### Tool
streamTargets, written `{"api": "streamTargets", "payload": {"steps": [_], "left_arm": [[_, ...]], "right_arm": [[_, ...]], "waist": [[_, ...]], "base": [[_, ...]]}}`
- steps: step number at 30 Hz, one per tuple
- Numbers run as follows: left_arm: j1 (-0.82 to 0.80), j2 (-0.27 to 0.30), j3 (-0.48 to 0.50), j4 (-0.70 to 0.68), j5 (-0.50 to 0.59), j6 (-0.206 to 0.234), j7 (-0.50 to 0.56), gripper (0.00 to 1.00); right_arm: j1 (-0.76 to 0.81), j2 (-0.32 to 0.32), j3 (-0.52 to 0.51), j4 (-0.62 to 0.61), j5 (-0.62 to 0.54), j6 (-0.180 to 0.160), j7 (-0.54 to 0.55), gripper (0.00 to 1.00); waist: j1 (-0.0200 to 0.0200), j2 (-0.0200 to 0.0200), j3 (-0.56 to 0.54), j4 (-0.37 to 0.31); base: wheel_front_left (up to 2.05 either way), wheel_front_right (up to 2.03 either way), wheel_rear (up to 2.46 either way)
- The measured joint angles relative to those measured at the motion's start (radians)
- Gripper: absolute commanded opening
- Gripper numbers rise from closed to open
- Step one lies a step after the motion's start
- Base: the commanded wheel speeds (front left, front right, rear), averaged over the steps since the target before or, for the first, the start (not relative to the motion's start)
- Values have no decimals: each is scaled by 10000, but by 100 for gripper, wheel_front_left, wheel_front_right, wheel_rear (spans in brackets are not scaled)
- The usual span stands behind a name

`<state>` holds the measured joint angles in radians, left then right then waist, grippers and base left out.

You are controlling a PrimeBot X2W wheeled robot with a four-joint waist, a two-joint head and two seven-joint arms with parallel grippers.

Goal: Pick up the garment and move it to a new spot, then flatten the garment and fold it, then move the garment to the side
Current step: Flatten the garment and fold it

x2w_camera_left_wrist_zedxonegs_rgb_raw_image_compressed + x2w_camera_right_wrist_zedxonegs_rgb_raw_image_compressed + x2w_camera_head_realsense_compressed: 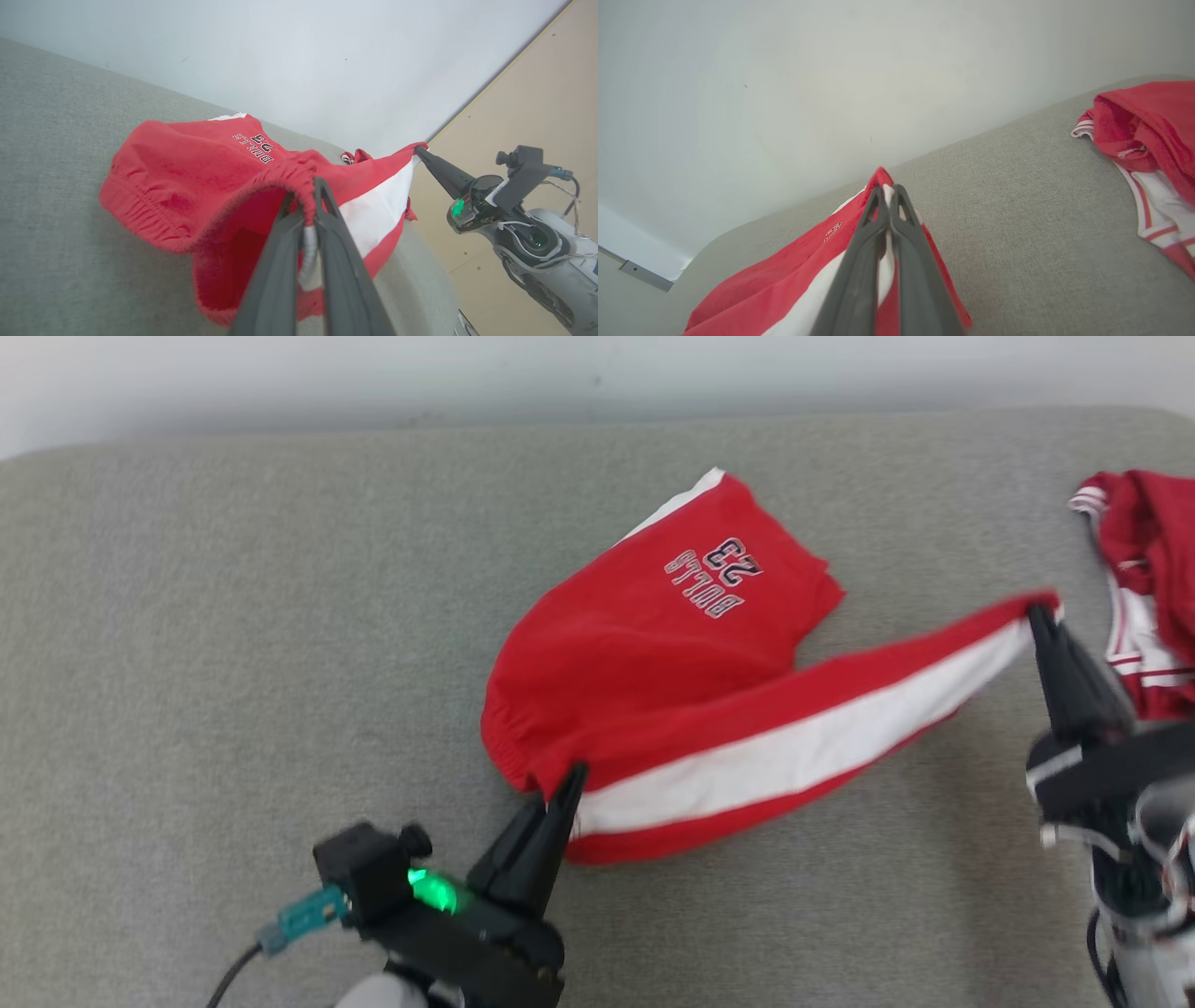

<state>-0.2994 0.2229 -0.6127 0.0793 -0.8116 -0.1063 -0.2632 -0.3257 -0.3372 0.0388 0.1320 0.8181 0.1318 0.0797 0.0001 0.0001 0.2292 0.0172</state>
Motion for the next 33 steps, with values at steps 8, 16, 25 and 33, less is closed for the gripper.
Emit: {"api": "streamTargets", "payload": {"steps": [8,16,25,33], "left_arm": [[-1465,-677,598,965,-483,-161,-6,0],[-2546,-1112,1020,2073,-713,-192,-6,0],[-3570,-1452,667,3055,-665,-244,-6,45],[-3621,-1453,694,3388,4,-245,-6,100]], "right_arm": [[-3640,263,244,2311,-779,0,612,0],[-6264,612,489,5179,-1618,0,362,0],[-8029,786,1154,8036,-2677,0,-121,19],[-8237,813,1833,9020,-2711,0,-732,100]], "waist": [[1,0,810,690],[1,1,1434,1285],[3,1,2107,1837],[0,1,1919,1894]], "base": [[0,0,0],[0,0,0],[0,0,0],[0,0,0]]}}
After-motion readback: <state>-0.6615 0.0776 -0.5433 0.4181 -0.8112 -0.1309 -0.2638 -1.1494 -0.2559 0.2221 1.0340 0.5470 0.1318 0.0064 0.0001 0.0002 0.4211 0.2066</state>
